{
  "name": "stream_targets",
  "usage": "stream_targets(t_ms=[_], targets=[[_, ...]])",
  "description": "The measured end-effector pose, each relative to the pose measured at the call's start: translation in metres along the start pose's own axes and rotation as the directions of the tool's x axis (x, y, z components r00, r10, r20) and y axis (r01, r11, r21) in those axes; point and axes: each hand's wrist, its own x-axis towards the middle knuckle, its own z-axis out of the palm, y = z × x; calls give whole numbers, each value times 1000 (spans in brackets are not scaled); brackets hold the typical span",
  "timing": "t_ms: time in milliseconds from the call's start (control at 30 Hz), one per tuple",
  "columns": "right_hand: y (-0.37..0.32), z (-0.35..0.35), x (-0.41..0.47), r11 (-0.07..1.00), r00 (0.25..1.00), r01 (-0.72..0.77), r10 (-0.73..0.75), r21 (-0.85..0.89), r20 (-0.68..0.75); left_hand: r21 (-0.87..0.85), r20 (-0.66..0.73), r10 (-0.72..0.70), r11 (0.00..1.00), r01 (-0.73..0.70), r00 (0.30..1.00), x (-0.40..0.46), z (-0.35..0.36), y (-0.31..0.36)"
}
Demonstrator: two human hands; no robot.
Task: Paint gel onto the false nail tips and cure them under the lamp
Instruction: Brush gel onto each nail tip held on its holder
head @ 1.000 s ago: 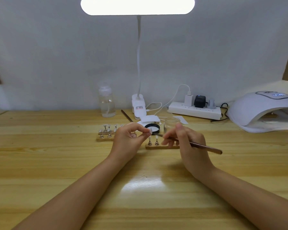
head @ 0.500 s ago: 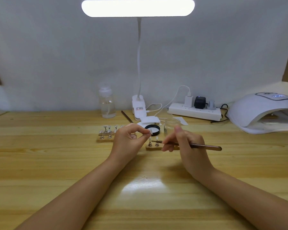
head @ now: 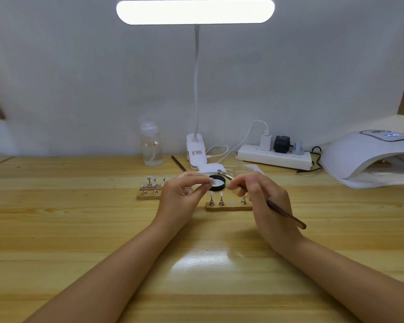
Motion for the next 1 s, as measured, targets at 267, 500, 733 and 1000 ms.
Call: stream_targets(t_ms=[267, 500, 733, 1000], targets=[[2, 1, -1, 1000, 996, -14, 15, -16, 93, 24, 2, 18, 1000, -18, 1000, 0, 2, -3], [2, 0, 0, 997, 998, 42, -39, -63, 57, 40, 15, 49, 998, -49, 999, 0, 1, -3], [2, -2, 1, 995, 999, 50, -49, -90, 10, 46, -6, 75, 996, -75, 997, 0, 1, -4], [9, 0, 4, 963, 988, 147, -132, -224, 81, 118, 141, 303, 940, -320, 942, -4, 3, -4]])
